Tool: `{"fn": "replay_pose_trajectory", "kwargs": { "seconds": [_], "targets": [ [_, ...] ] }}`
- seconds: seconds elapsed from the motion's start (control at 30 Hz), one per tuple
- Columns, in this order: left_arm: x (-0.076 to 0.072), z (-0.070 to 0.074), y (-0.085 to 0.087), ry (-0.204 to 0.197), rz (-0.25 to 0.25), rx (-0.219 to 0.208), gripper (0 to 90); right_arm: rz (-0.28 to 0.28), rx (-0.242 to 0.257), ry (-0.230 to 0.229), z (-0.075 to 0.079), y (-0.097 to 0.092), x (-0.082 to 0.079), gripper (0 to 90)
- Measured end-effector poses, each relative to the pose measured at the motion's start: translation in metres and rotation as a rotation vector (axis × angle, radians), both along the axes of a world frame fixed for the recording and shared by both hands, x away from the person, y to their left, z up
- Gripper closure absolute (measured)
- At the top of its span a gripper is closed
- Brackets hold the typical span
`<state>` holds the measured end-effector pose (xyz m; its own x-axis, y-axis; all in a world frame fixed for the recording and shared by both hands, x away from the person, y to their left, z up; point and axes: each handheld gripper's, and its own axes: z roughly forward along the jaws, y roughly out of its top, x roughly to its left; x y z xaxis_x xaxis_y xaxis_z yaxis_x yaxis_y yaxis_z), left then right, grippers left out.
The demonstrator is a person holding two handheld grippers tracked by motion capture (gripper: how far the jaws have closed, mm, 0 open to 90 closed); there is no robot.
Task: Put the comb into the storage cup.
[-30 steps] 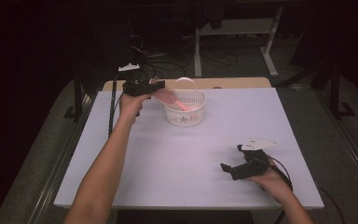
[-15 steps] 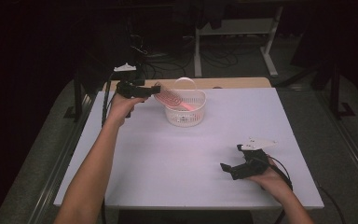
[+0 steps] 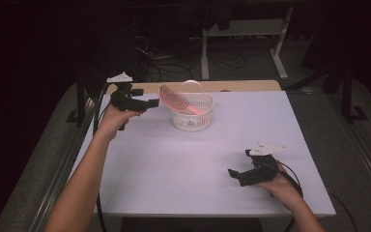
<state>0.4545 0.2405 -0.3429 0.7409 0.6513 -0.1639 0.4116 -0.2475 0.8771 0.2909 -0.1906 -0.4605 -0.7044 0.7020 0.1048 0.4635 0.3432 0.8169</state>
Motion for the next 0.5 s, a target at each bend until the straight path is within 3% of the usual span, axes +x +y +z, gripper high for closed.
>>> {"fn": "replay_pose_trajectory", "kwargs": {
  "seconds": [0.5],
  "targets": [
    [-0.050, -0.020, 0.004, -0.015, -0.081, 0.044, 2.0, 0.000, -0.005, -0.001, 0.000, 0.001, 0.000, 0.0]
  ]
}}
